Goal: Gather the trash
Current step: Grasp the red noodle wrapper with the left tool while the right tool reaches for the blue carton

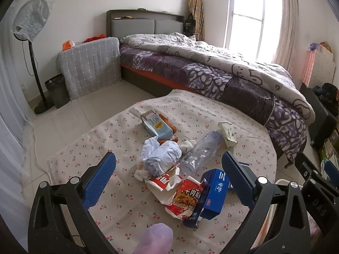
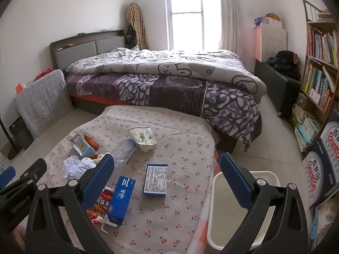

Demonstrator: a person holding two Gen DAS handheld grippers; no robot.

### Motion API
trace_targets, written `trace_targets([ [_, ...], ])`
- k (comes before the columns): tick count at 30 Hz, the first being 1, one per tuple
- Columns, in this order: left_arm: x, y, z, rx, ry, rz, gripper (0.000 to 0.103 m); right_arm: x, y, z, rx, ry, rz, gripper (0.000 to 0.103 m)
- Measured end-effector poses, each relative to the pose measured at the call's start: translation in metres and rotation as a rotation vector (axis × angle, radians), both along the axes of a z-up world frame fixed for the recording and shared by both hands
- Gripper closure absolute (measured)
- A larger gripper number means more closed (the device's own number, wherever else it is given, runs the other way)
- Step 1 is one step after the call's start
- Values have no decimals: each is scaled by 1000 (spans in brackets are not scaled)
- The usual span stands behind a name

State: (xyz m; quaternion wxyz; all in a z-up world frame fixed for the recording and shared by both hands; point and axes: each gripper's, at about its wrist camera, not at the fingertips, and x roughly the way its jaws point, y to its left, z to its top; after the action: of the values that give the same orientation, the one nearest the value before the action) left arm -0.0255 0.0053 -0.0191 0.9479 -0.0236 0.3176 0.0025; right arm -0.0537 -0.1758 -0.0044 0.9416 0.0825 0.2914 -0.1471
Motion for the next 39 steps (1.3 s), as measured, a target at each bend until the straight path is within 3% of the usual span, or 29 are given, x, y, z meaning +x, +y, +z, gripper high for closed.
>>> trace_targets([
  [6, 5, 10, 5, 15, 23, 21, 7, 13, -9, -12, 87, 95, 30, 5],
  [13, 47, 79, 30, -232, 17, 82, 7, 26, -32, -21, 234, 143, 27, 5],
  [15, 66, 87, 16, -265, 115, 83, 7, 32, -39, -29, 296, 170, 33, 5],
  [18, 96, 87, -30, -168, 447, 96, 7, 43, -43, -46, 365, 247, 37, 5],
  [19, 103, 90, -43, -176, 545, 126, 7, 46, -43, -50, 381, 268, 40, 6],
  [22, 113, 93, -66, -315, 682, 89, 7, 53, -41, -60, 398, 313, 39, 6],
  [26, 114, 84, -72, -278, 706, 90, 7, 56, -45, -65, 425, 327, 15, 5],
  [33, 122, 52, -86, -253, 720, -31, 8, 60, -56, -73, 496, 338, -14, 5],
  [39, 135, 37, -117, -252, 754, -46, 8, 64, -50, -83, 507, 372, 4, 5],
])
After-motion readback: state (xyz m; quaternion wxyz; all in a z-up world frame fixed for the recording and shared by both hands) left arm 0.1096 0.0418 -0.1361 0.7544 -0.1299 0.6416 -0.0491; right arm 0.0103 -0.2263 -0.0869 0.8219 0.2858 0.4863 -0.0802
